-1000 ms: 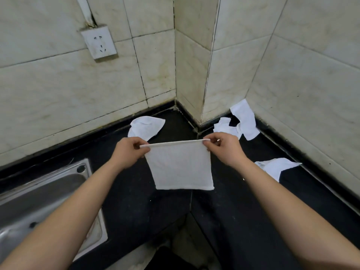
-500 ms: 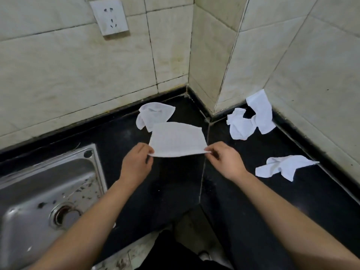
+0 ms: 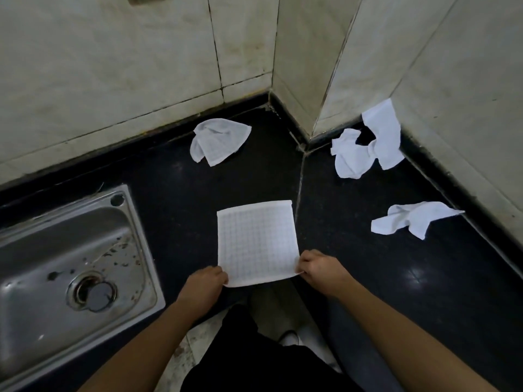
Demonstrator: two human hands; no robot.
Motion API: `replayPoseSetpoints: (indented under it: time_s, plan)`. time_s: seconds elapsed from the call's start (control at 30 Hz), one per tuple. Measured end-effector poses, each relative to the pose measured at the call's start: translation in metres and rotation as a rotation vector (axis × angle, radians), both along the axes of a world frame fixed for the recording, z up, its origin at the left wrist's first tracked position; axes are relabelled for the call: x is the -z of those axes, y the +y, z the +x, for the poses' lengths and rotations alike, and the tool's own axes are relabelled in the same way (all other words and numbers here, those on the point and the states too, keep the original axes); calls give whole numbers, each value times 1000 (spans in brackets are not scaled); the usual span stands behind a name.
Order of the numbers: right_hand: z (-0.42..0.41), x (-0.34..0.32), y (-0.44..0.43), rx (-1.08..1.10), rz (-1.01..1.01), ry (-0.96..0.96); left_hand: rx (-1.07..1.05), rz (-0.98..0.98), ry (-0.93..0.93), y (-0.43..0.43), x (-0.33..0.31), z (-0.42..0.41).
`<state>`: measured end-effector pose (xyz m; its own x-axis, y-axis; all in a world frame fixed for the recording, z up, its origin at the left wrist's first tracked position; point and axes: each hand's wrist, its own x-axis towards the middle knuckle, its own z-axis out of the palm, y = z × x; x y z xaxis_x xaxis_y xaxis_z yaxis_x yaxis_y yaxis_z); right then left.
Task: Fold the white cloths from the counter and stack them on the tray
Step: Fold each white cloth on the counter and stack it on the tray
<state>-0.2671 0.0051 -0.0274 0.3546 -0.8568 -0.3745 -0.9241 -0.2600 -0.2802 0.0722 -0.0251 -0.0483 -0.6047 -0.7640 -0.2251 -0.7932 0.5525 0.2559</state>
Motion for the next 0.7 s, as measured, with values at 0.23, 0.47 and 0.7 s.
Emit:
replayPoseSetpoints:
  time_s: [0.23,0.47,0.7]
  plan:
    - [-8,-16,-14,156,190,-132,-151,177,125,-13,-21,4]
    - [1,-23,-74,853,139,-581,-858,501,590,-72,-40,-17]
    - [12,-10,-126,1065,68,-640,-1172,519,718,-124,-26,-36]
